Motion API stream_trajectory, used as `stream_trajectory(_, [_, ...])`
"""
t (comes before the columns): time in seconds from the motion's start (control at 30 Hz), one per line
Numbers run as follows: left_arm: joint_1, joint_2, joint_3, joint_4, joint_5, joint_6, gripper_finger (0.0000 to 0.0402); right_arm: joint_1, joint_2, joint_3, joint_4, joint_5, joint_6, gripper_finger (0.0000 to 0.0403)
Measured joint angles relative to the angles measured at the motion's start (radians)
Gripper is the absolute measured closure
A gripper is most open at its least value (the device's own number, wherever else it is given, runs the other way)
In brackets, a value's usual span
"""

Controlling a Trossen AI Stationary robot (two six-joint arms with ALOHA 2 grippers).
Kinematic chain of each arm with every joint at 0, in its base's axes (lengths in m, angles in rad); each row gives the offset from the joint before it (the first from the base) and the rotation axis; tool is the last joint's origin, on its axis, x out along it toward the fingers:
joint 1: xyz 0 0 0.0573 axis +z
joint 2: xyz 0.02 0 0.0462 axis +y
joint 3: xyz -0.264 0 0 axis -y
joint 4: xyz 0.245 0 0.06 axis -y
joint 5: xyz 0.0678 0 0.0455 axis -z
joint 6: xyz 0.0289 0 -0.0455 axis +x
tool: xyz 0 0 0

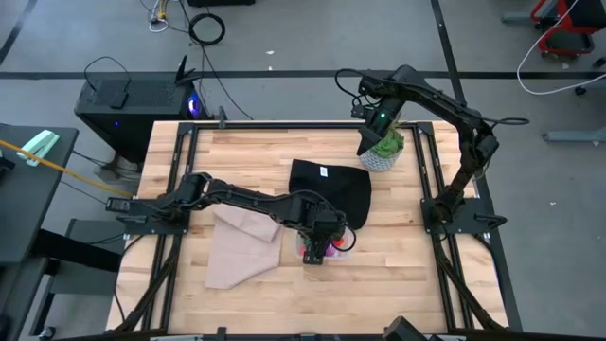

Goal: Pick and placing Produce into tupperware
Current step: Return to Home Position

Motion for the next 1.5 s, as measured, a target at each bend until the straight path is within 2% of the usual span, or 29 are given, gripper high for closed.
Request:
stream_trajectory(0.13, [0.0,-0.005,-0.001,0.114,0.0,0.006,0.0135,0.0,0.0,0.0,0.0,0.0,0.0,0.0335])
stream_trajectory(0.27, [0.0,-0.022,-0.001,0.317,0.0,-0.032,0.0177,0.0,0.0,0.0,0.0,0.0,-0.001,0.0335])
stream_trajectory(0.37, [-0.003,-0.037,0.0,0.467,-0.012,-0.052,0.0227,0.0,0.0,0.0,0.0,0.0,-0.003,0.0335])
stream_trajectory(0.5, [-0.008,-0.065,-0.002,0.606,-0.062,-0.04,0.0319,0.0,0.0,0.0,-0.002,0.0,-0.013,0.0338])
stream_trajectory(0.6, [-0.004,-0.082,0.0,0.773,-0.064,-0.057,0.0386,0.0,0.0,0.0,-0.001,0.003,-0.028,0.0339])
stream_trajectory(0.77, [0.027,-0.105,-0.001,1.071,-0.041,-0.2,0.0396,0.0,0.0,0.0,0.0,0.003,-0.037,0.0339])
stream_trajectory(0.9, [0.055,-0.109,-0.001,1.453,0.02,-0.312,0.0397,0.0,0.0,0.0,-0.001,0.003,-0.037,0.0339])
stream_trajectory(1.0, [0.078,-0.109,-0.001,1.761,0.026,-0.379,0.0398,0.0,0.0,0.0,0.0,0.004,-0.037,0.0339])
stream_trajectory(1.13, [0.111,-0.109,-0.017,2.088,0.009,-0.413,0.0399,0.001,0.0,0.0,0.0,0.004,-0.042,0.0341])
stream_trajectory(1.3, [0.115,-0.108,-0.041,2.302,-0.11,-0.278,0.04,0.001,0.0,0.0,0.0,0.004,-0.052,0.0341])
stream_trajectory(1.5, [0.101,-0.108,-0.119,2.384,-0.134,-0.146,0.04,0.001,0.0,0.0,0.001,0.004,-0.055,0.0341])
